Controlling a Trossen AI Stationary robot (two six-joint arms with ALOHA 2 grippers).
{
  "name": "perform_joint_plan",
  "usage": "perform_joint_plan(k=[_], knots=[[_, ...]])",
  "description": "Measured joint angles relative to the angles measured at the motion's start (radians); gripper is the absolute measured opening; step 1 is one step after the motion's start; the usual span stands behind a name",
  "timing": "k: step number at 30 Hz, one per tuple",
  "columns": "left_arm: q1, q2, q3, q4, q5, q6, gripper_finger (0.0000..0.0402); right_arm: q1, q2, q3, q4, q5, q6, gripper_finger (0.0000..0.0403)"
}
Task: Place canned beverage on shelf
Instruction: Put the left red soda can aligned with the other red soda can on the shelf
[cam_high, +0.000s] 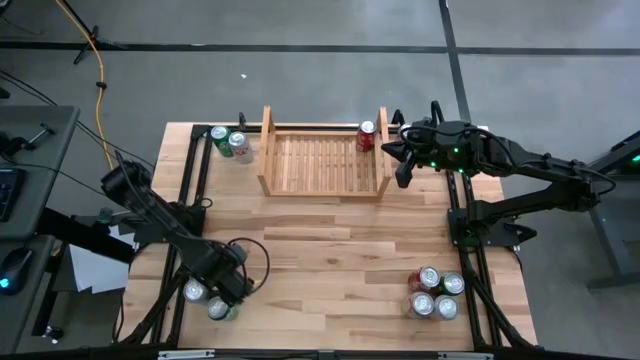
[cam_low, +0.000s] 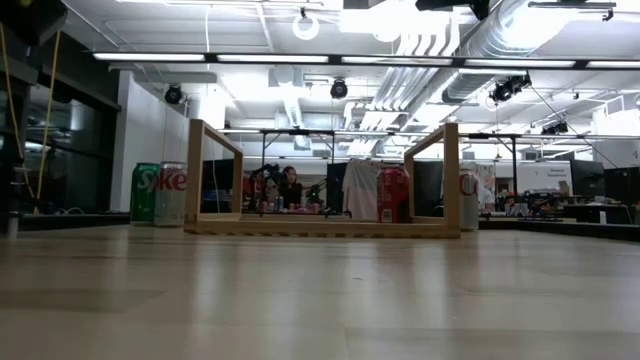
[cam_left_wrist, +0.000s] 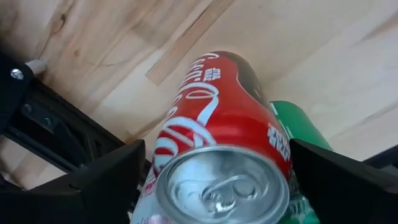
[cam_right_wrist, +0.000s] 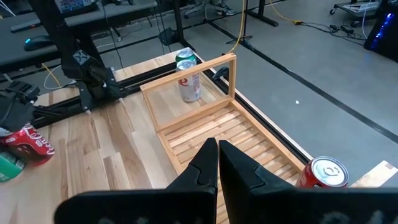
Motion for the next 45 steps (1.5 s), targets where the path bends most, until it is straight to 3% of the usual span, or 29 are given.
perform_joint_plan(k=[21, 25, 29, 38, 45], knots=[[0.0, 0.015, 0.003, 0.003, 0.017, 0.034, 0.0392, 0.0, 0.0, 0.0, -0.001, 0.001, 0.0, 0.0], [0.005, 0.012, 0.003, 0.002, 0.036, 0.026, 0.0361, 0.0, 0.0, 0.0, -0.003, -0.001, -0.008, 0.0], [0.021, -0.011, 0.003, -0.001, 0.051, 0.056, 0.0289, 0.0, 0.0, 0.0, -0.003, 0.006, -0.015, 0.0], [0.132, -0.247, 0.024, -0.026, 0.031, 0.145, 0.0278, 0.0, 0.0, 0.0, 0.019, 0.01, -0.007, 0.0], [0.311, -0.427, 0.2, -0.025, -0.171, 0.28, 0.0278, 0.0, 0.0, 0.0, 0.152, -0.074, -0.075, 0.0]])
